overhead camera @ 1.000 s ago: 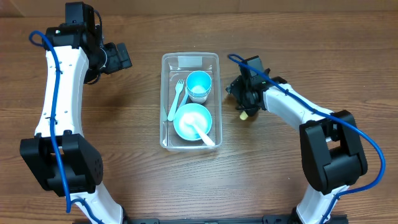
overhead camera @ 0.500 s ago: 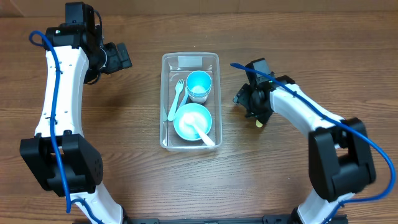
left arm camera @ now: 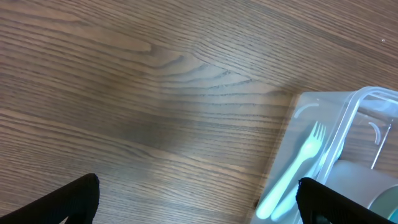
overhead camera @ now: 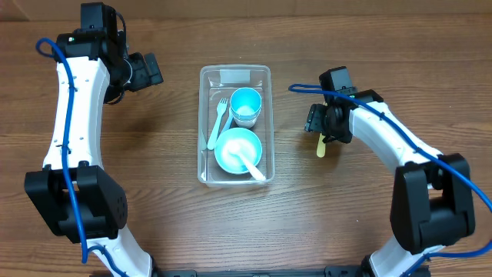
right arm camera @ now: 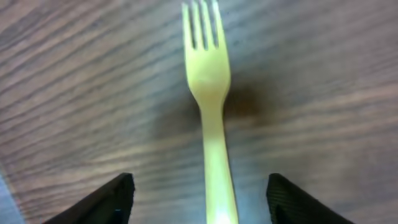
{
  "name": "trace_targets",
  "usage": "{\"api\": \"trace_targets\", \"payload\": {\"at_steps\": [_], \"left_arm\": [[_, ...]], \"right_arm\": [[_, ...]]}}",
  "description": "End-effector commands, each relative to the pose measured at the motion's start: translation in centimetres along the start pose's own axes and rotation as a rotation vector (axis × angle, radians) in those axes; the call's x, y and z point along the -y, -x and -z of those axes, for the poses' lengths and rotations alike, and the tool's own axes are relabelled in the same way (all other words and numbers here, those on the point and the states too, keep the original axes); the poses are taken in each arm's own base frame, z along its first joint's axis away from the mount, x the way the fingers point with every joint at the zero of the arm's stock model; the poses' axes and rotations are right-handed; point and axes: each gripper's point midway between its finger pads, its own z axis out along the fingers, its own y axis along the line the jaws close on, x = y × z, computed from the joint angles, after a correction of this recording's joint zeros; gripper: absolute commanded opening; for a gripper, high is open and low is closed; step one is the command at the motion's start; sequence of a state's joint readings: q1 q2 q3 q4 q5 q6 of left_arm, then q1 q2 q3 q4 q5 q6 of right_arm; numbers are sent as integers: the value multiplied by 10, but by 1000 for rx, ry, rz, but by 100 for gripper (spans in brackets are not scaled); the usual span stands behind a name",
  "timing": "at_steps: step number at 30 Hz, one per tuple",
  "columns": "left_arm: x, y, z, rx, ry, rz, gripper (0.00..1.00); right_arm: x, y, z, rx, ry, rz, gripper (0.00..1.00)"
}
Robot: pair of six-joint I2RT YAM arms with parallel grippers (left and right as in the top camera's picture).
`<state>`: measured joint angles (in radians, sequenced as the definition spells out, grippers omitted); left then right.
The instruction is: Pack container
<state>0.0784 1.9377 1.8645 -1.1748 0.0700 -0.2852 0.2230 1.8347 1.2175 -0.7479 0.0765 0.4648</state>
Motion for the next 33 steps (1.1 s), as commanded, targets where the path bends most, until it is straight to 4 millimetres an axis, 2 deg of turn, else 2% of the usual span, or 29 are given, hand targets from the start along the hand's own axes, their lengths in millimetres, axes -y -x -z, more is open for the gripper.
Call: {"api": "trace_targets", "payload": {"at_steps": [1, 4, 11, 14, 17, 19, 23, 28, 33], "left_arm": [[2, 6, 1, 14, -4, -17, 100], [2, 6, 1, 14, -4, -17, 100], [2, 6, 1, 14, -4, -17, 100], [2, 6, 1, 14, -4, -17, 100], [2, 6, 1, 14, -4, -17, 100], [2, 6, 1, 14, -4, -17, 100], [2, 6, 1, 14, -4, -17, 100], [2, 6, 1, 14, -4, -17, 100], [2, 6, 1, 14, -4, -17, 100]], "right_arm": [[-3, 14, -1, 47, 5, 34, 68], [2, 16, -10, 75, -19, 32, 67], [10, 6, -42, 56, -51, 38, 67], [11, 3, -51, 46, -58, 42, 63], [15, -1, -59, 48, -67, 42, 54], [16, -4, -60, 38, -72, 44, 49], [17, -6, -60, 33, -75, 47, 46], [17, -6, -60, 30, -77, 76, 26], [24, -9, -59, 17, -109, 115, 25]]}}
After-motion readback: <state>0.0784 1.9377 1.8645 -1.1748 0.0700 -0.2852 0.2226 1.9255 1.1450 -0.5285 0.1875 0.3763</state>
